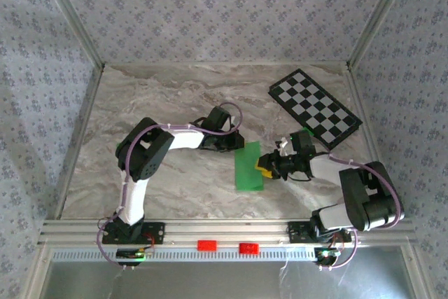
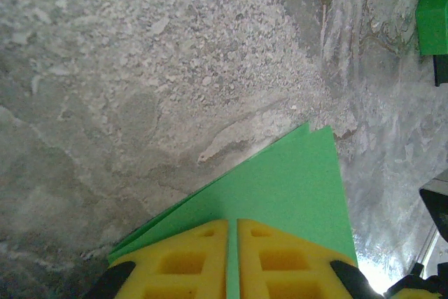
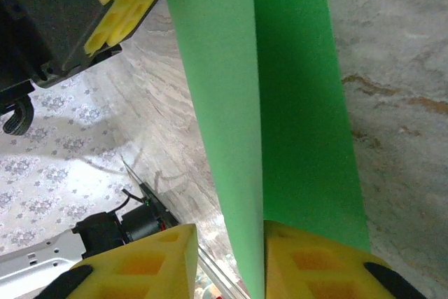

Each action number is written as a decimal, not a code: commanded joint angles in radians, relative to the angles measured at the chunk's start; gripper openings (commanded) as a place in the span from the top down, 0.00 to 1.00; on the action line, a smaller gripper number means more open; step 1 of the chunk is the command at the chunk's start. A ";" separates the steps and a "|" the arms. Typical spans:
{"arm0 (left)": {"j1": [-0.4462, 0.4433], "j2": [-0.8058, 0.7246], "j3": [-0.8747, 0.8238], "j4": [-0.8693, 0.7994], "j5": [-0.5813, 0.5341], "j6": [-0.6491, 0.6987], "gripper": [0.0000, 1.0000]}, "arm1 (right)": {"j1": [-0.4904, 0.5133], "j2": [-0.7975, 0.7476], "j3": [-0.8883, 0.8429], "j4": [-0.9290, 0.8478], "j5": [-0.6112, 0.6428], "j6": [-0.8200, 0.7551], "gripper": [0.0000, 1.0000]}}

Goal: Fold a paper plane with a square sheet of paper (pick it up from the middle)

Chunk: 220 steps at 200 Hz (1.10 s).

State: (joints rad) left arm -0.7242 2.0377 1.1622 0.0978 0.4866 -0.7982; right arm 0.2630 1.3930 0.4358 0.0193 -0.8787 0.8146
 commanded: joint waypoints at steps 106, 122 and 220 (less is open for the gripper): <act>0.000 -0.144 0.003 -0.035 -0.028 0.053 0.72 | -0.001 0.073 0.026 0.066 0.010 -0.012 0.98; -0.004 -0.208 -0.050 -0.012 -0.076 0.068 0.72 | 0.010 0.083 0.026 0.119 0.027 0.039 0.97; -0.018 -0.493 -0.332 0.074 -0.227 0.105 0.74 | 0.017 0.159 0.067 0.211 -0.063 0.026 0.82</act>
State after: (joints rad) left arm -0.7361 1.5845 0.8566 0.1360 0.2935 -0.7074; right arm 0.2794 1.5326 0.4664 0.2237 -0.8913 0.8726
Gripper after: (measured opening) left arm 0.267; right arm 0.191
